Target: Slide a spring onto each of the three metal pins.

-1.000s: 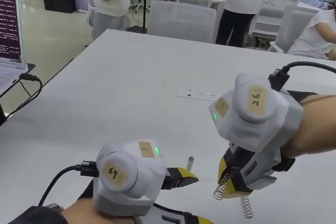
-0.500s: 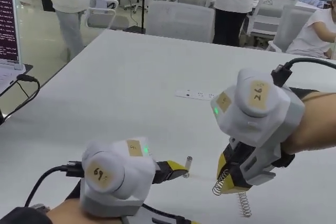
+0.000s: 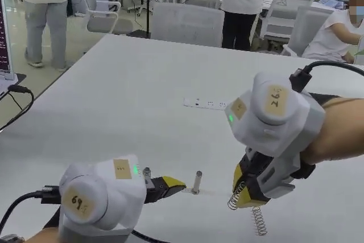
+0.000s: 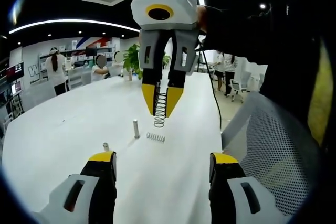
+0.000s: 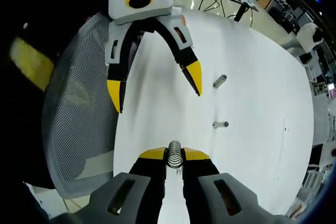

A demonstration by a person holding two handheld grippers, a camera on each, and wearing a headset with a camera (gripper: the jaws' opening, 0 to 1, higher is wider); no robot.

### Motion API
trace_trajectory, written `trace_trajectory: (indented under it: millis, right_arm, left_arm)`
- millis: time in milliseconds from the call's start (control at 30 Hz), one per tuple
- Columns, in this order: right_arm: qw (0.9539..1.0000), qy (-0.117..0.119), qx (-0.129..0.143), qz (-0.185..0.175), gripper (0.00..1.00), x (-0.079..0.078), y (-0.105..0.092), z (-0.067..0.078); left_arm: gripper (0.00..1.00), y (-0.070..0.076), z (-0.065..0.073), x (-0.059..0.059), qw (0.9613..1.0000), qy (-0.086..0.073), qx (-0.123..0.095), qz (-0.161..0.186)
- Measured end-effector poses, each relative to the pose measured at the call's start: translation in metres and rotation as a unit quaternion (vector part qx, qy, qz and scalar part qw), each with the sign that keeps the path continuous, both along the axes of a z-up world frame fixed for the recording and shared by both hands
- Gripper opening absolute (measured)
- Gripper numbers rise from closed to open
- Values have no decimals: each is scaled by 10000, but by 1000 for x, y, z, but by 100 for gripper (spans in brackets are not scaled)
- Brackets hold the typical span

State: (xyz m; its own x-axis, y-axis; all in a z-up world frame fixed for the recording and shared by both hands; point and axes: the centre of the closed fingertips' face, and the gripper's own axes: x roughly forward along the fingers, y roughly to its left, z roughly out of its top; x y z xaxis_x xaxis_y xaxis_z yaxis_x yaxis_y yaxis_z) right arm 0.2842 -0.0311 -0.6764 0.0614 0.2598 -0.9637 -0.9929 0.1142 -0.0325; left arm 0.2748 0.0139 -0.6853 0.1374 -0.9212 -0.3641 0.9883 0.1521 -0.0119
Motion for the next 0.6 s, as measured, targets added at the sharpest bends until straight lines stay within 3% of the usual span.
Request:
trace_trajectory:
  millis: [267,600]
  right_arm:
    - [10000,-10,-41,-33,8,2,-3,-1]
    - [10000,5,-48,-43,8,5,-3,0]
  left_arm:
    - [69,16,-3,2,9997,-4,-13,246]
    - [69,23,-5,2,9991,1,-47,431]
